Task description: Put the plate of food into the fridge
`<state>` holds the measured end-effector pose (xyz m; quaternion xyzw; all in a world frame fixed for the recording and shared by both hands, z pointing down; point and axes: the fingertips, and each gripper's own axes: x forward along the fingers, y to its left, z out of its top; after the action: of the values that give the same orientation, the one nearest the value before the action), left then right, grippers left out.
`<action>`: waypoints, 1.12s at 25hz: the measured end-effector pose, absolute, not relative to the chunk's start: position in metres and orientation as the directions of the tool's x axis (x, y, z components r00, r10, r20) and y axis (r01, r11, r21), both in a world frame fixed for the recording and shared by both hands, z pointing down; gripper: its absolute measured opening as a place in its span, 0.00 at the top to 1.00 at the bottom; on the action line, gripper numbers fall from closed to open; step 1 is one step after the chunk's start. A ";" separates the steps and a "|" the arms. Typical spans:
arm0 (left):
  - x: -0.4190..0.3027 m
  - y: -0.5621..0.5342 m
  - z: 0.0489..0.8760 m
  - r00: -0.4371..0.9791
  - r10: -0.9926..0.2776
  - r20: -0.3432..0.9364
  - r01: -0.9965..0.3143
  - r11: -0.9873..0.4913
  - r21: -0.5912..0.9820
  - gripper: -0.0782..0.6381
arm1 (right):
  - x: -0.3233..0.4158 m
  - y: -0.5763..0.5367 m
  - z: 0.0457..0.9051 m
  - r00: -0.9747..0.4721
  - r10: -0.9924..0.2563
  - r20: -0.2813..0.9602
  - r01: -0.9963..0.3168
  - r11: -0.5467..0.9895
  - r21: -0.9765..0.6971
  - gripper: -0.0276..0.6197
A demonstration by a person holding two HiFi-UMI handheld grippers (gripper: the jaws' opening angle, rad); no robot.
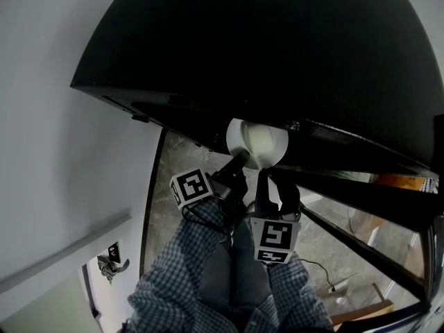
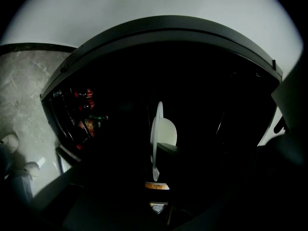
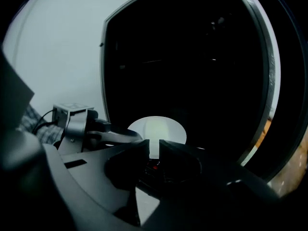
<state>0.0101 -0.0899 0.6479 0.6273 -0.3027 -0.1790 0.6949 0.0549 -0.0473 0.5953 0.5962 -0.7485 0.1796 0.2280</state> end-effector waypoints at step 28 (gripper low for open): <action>0.024 -0.098 0.654 0.812 -0.557 0.175 -0.129 0.121 0.984 0.86 | 0.035 -0.041 0.651 -0.075 -0.733 0.676 -0.257 0.669 0.698 0.86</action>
<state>0.0236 -0.0978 0.6539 0.6452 -0.2660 -0.1528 0.6997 0.0350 -0.0413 0.6505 0.3516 -0.7040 -0.2048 0.5821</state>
